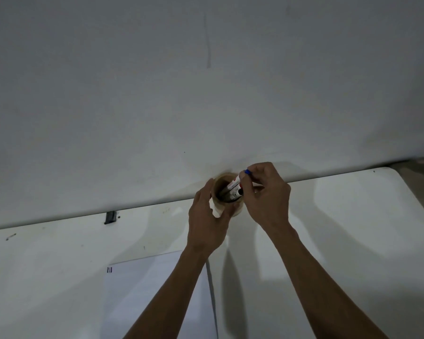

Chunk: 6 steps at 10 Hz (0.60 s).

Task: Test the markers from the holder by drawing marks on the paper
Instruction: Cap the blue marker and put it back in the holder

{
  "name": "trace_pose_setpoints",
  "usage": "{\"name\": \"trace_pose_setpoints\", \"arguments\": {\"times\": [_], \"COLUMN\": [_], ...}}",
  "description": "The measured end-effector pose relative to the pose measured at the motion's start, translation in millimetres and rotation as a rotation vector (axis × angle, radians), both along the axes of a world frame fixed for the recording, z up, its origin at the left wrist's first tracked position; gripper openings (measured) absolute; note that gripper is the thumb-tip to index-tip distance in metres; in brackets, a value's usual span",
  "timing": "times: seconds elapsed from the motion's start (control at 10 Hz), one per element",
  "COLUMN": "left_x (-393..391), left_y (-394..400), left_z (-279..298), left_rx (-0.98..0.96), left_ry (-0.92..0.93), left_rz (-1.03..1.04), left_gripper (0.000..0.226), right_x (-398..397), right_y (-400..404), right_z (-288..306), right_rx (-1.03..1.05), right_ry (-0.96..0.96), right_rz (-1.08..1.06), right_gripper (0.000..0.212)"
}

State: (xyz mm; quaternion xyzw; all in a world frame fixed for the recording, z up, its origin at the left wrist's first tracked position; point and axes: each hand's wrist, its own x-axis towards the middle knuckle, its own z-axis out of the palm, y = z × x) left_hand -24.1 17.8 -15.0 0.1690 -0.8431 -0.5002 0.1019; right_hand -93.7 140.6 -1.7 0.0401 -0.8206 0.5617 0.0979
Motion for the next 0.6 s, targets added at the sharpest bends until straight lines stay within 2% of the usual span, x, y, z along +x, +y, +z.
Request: {"name": "trace_pose_setpoints", "arguments": {"times": [0.3,0.6], "left_x": [-1,7], "left_y": [-1,-1], "left_z": [-4,2], "left_rx": [-0.02,-0.022], "left_ry": [0.001,-0.008], "left_rz": [-0.03,0.035], "left_gripper": [0.066,0.066], "right_x": [1,8], "right_y": [-1,9], "right_z": [0,17], "right_rx": [0.034,0.024], "right_ry": [-0.031,-0.023], "right_rz": [-0.006,0.065], "right_gripper": [0.003,0.027]}}
